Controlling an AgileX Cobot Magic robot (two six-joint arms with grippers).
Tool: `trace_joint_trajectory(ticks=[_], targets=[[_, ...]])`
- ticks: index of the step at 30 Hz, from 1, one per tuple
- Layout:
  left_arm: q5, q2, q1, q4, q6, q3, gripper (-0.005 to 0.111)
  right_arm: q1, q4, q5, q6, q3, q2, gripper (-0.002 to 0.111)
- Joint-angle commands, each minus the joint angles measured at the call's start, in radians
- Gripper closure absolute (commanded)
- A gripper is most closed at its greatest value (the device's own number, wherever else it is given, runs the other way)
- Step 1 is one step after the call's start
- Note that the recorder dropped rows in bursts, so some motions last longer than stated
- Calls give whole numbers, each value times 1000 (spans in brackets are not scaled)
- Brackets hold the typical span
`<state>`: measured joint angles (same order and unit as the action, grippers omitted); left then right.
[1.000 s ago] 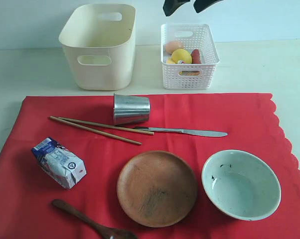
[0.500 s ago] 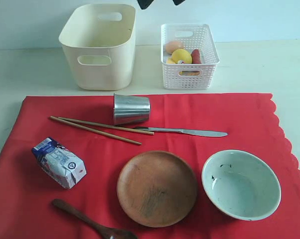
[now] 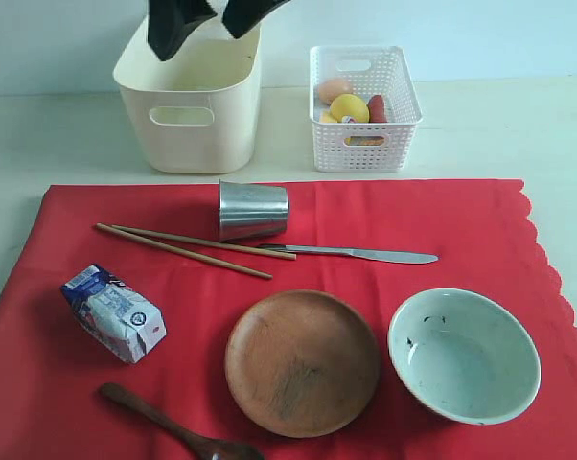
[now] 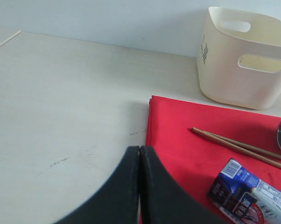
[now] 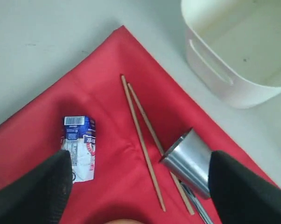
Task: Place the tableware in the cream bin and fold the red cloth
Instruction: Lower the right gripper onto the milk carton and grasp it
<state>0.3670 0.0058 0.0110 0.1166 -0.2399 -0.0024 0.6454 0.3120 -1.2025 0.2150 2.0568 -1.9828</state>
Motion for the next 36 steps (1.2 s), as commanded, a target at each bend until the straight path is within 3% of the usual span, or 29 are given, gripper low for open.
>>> trace_joint_trajectory(ticks=[1,16,36], targets=[[-7,-6,-2,4,-1,2,107,68,-43,4,0,6,-7,33],[-7,-6,-2,4,-1,2,107,261,-80,5,-17,6,-203,33],[-7,-6,-2,4,-1,2,107,297,-64,152,-120,6,-371,33]])
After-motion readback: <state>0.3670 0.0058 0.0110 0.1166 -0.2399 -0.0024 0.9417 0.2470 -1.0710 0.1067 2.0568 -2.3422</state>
